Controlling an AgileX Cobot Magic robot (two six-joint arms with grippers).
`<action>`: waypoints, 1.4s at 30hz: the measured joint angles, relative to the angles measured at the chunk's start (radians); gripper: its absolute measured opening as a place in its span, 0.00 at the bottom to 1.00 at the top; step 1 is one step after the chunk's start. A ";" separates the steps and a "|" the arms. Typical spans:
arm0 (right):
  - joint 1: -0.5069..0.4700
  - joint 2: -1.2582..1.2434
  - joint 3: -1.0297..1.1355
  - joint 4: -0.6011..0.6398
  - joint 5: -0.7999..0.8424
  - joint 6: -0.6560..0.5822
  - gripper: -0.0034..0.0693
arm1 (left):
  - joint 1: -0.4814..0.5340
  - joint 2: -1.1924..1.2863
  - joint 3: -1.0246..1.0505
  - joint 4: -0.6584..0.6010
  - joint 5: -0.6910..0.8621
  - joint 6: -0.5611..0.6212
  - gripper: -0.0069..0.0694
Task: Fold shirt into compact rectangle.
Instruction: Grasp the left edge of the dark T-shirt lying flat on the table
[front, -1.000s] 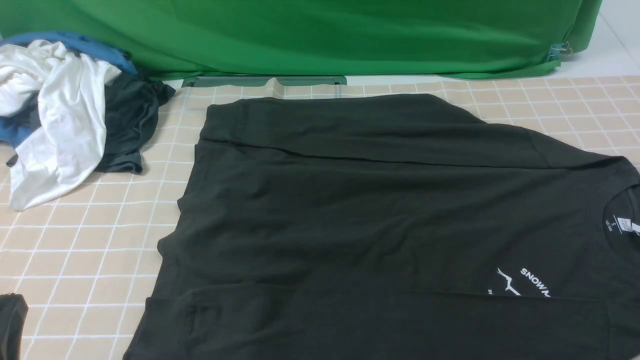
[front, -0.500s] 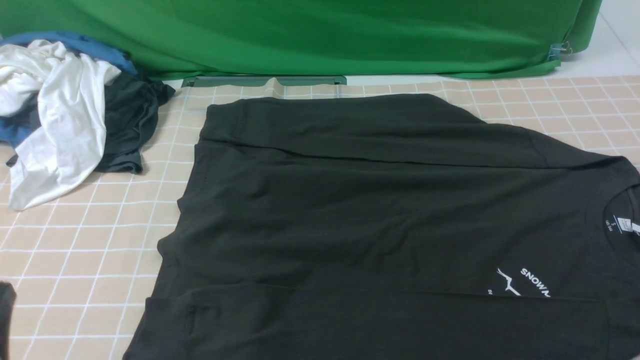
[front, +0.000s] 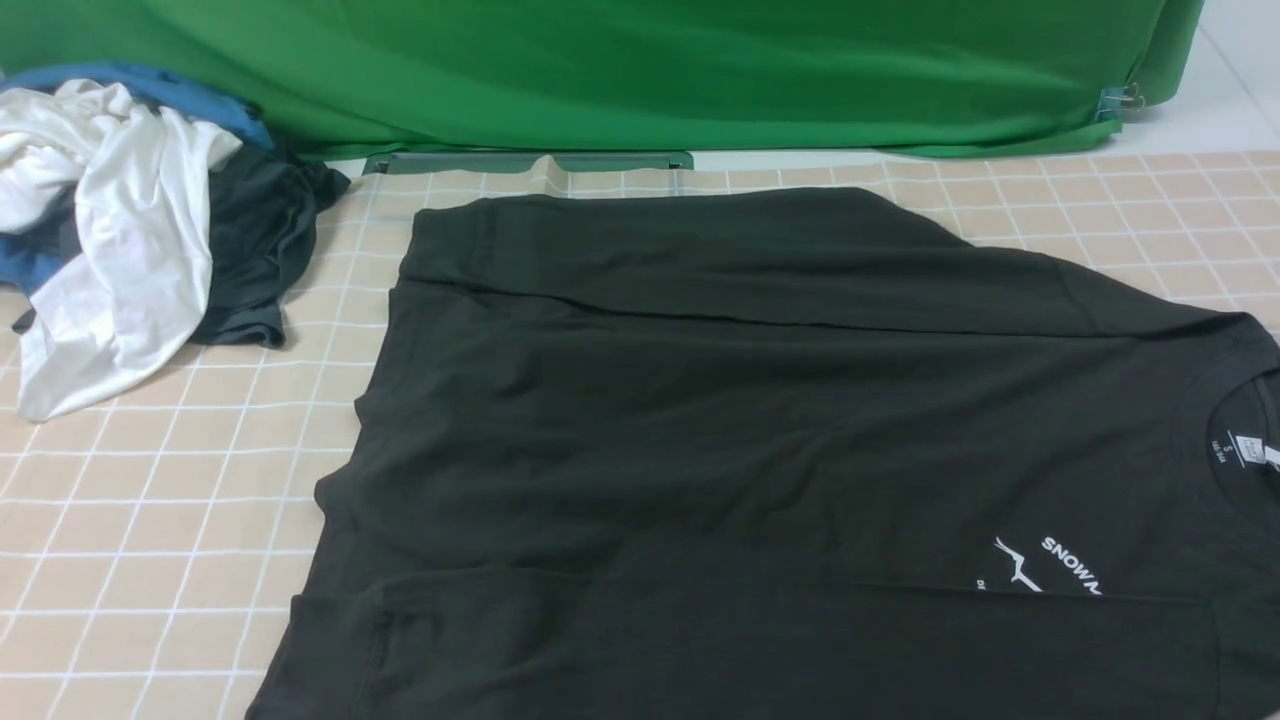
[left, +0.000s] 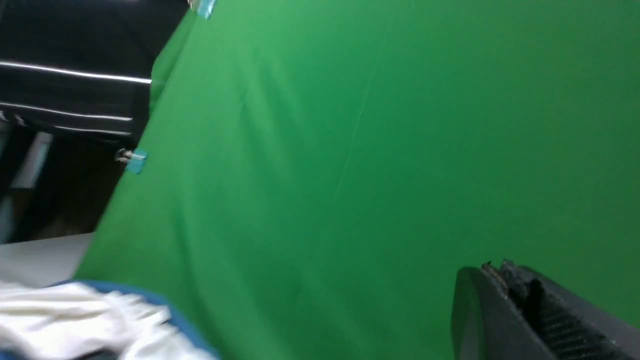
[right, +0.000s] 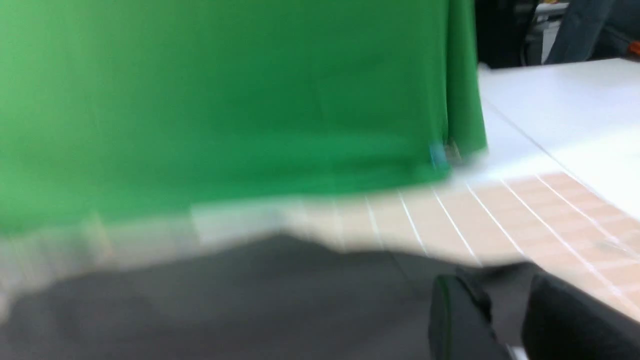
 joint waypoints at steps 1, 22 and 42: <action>0.000 0.000 0.000 0.004 -0.036 0.048 0.38 | 0.000 0.000 0.000 0.002 -0.031 -0.035 0.12; 0.009 0.338 -0.651 -0.015 0.522 -0.074 0.10 | 0.000 0.883 -0.714 -0.083 1.315 0.350 0.11; 0.009 0.796 -0.743 0.226 0.939 -0.435 0.10 | -0.327 1.439 -0.686 0.237 1.063 0.135 0.22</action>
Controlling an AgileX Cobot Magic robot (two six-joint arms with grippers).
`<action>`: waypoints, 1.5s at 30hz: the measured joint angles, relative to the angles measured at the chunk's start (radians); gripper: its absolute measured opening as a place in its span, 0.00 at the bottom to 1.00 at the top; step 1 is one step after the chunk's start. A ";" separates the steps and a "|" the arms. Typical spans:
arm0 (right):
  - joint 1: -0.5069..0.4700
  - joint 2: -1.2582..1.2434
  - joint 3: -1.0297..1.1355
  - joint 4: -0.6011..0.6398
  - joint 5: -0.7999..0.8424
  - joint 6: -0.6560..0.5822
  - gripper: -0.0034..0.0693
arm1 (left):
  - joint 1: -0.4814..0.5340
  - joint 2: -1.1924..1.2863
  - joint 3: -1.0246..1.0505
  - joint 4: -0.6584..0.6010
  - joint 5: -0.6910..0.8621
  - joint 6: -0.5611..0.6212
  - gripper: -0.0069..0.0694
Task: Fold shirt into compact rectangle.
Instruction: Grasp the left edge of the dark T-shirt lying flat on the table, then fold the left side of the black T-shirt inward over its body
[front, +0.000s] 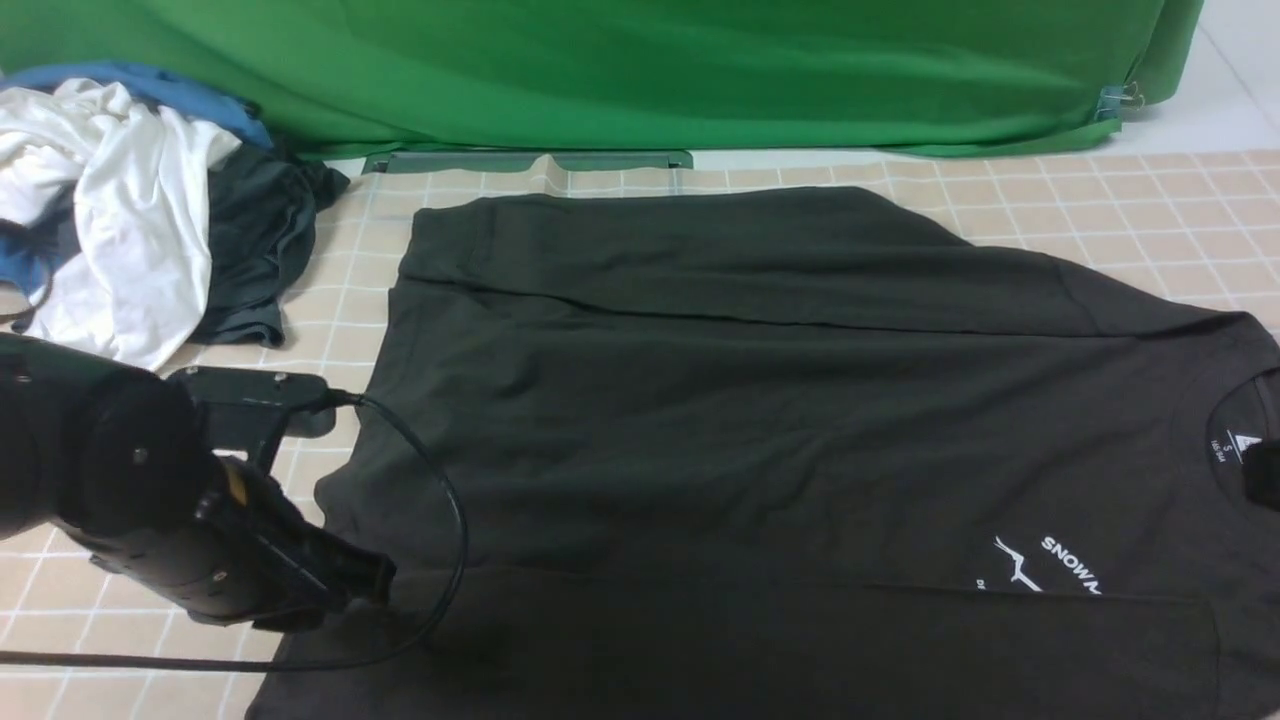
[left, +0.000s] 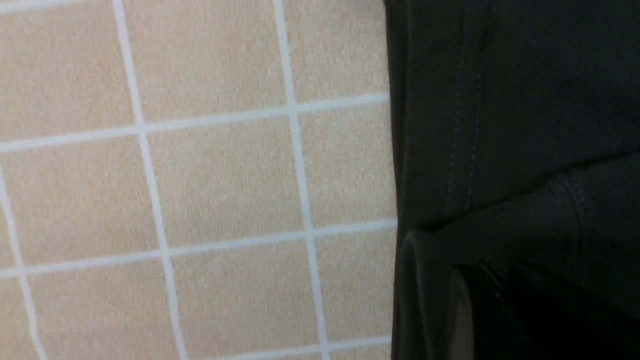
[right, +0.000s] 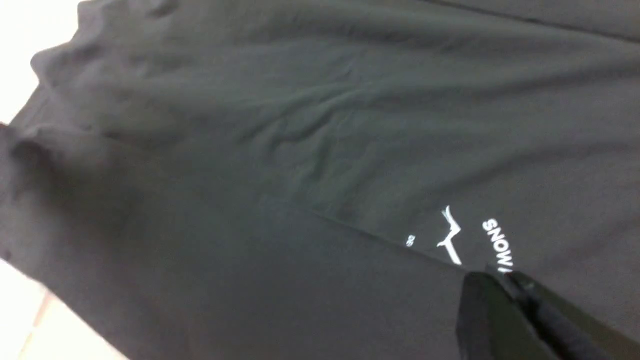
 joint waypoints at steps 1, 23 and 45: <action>0.000 0.000 0.003 0.003 -0.003 -0.001 0.10 | -0.001 0.004 0.000 0.004 -0.009 0.000 0.25; 0.000 0.000 0.006 0.006 -0.034 -0.055 0.11 | -0.002 0.086 0.000 0.006 -0.040 0.060 0.19; 0.000 0.000 0.007 0.006 -0.082 -0.056 0.13 | -0.001 -0.029 -0.302 0.033 0.136 0.071 0.13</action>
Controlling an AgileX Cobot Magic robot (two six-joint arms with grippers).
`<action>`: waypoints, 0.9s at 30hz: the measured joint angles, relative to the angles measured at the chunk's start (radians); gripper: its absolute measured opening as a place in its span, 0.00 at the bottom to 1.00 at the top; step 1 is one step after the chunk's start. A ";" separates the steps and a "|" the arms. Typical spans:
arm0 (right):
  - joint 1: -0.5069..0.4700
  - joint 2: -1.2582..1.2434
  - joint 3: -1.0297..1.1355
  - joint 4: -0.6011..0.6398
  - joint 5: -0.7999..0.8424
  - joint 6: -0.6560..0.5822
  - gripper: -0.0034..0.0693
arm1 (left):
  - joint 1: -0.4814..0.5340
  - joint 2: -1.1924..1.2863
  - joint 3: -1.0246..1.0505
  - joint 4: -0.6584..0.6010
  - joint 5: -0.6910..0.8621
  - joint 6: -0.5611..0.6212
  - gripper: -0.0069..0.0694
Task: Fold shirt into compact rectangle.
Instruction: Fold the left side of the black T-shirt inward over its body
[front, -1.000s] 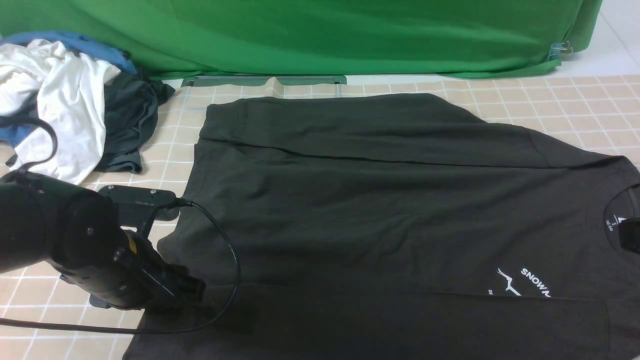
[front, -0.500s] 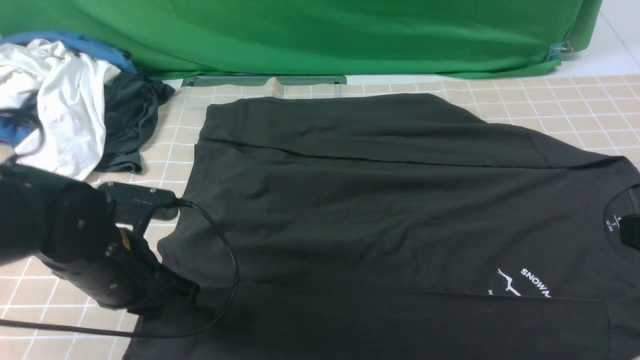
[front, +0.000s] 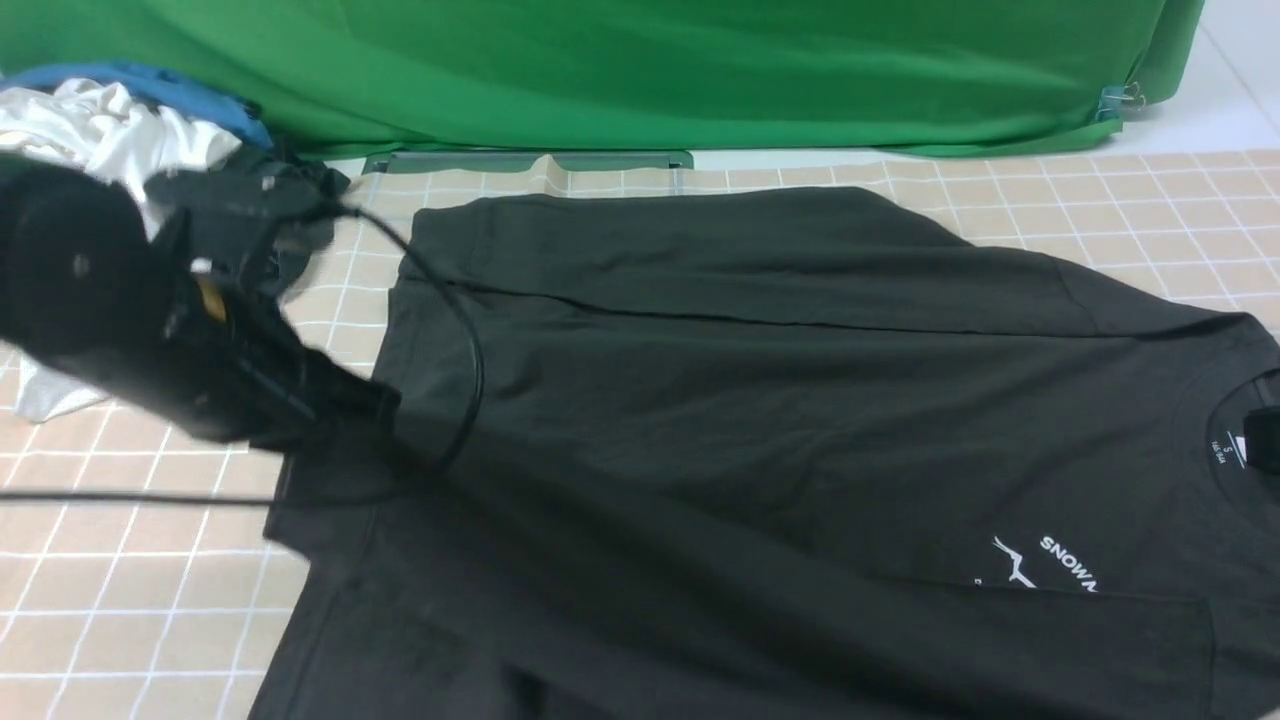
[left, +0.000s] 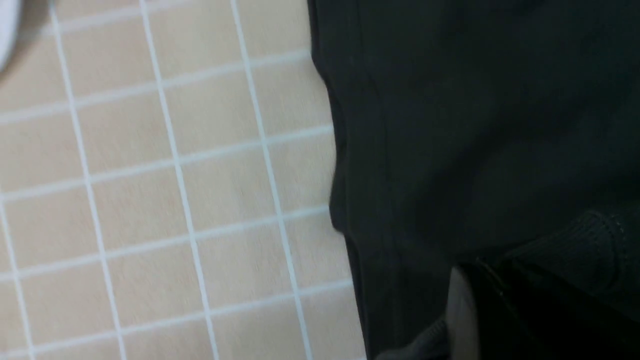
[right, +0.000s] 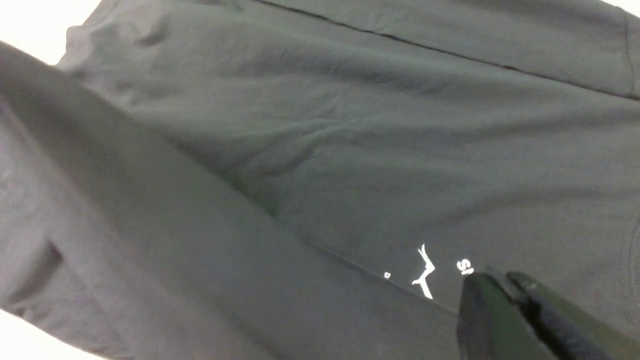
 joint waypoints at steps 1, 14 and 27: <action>0.000 0.000 0.000 0.000 0.000 0.000 0.14 | 0.000 0.013 -0.012 0.007 0.000 0.000 0.13; 0.000 0.000 0.000 0.000 -0.011 0.001 0.14 | 0.001 0.266 -0.242 0.091 -0.011 -0.001 0.13; 0.000 0.000 0.000 0.000 -0.011 0.001 0.14 | 0.009 0.375 -0.260 0.151 -0.117 -0.017 0.17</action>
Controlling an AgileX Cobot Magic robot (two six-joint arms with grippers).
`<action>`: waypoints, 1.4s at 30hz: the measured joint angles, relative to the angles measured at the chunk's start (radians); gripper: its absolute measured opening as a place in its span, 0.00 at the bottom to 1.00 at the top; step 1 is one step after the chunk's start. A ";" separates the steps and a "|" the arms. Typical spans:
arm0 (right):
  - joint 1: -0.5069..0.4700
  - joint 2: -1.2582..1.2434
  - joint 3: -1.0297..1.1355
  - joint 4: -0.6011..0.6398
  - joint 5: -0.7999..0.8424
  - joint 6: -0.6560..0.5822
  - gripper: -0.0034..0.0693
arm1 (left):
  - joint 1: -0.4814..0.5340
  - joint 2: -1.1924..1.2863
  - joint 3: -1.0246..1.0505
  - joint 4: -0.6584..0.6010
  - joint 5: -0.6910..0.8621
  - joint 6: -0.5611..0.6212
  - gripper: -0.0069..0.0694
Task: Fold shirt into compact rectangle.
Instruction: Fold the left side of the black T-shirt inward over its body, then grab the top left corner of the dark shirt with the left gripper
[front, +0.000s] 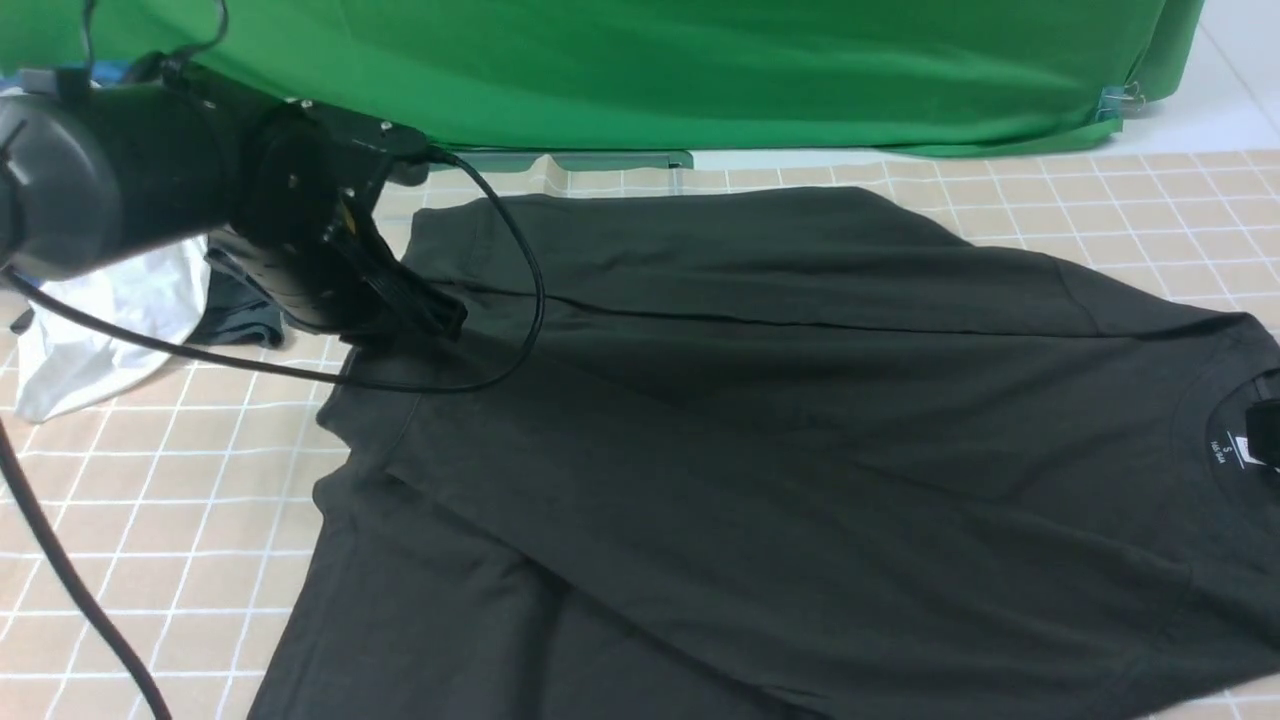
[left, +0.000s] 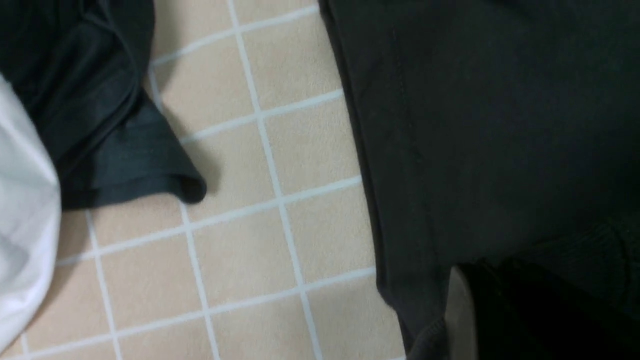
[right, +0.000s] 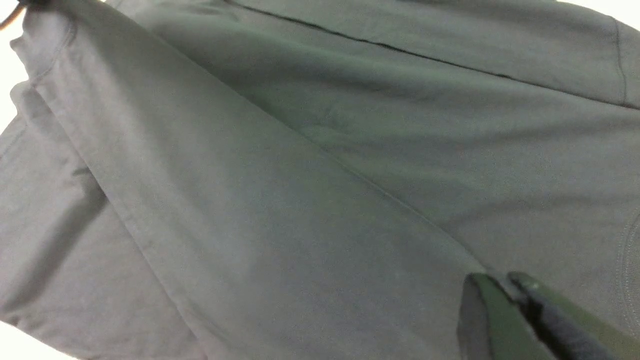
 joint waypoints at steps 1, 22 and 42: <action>0.000 0.000 0.001 0.000 0.000 0.000 0.14 | 0.000 0.006 -0.003 0.006 -0.013 -0.002 0.22; 0.000 0.000 0.001 0.000 0.000 0.000 0.14 | 0.101 0.347 -0.558 -0.152 0.151 -0.073 0.45; 0.000 0.000 0.001 0.000 0.000 0.000 0.14 | 0.105 0.552 -0.668 -0.118 0.135 -0.044 0.28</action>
